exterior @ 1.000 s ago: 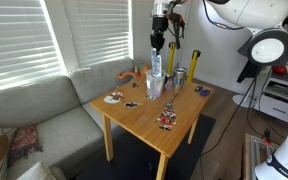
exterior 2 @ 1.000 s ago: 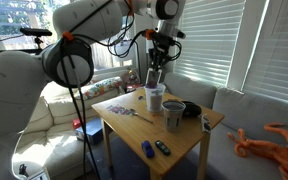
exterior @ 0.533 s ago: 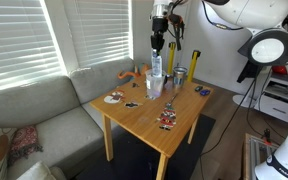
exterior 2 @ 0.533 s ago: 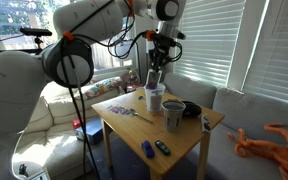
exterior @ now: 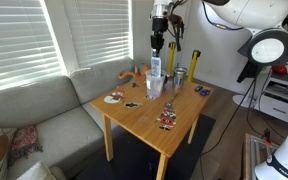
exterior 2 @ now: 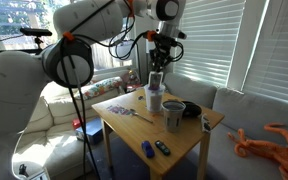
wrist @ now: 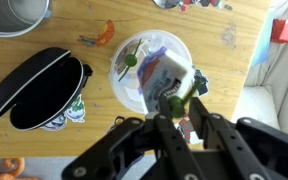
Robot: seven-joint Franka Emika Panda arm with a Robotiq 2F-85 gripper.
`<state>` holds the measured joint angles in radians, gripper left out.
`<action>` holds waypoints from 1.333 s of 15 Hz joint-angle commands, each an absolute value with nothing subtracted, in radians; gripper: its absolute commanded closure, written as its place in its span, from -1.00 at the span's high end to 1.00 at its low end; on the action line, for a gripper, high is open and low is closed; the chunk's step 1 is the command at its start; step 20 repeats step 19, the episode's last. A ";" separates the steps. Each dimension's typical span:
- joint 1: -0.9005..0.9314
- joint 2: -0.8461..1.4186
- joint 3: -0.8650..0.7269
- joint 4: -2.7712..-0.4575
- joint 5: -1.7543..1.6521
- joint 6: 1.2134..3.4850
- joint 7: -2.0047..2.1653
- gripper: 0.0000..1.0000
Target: Pick up the silver cup from the clear cup and put it on the table, pick up both white and purple packets with green lids and put them in the clear cup one by one
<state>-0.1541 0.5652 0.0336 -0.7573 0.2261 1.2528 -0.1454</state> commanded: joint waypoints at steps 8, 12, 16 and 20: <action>-0.162 0.541 0.037 -0.773 0.231 1.266 -0.180 1.00; -0.159 0.535 0.035 -0.773 0.223 1.268 -0.200 1.00; -0.156 0.557 0.034 -0.756 0.227 1.268 -0.184 1.00; -0.156 0.556 0.034 -0.756 0.227 1.268 -0.186 1.00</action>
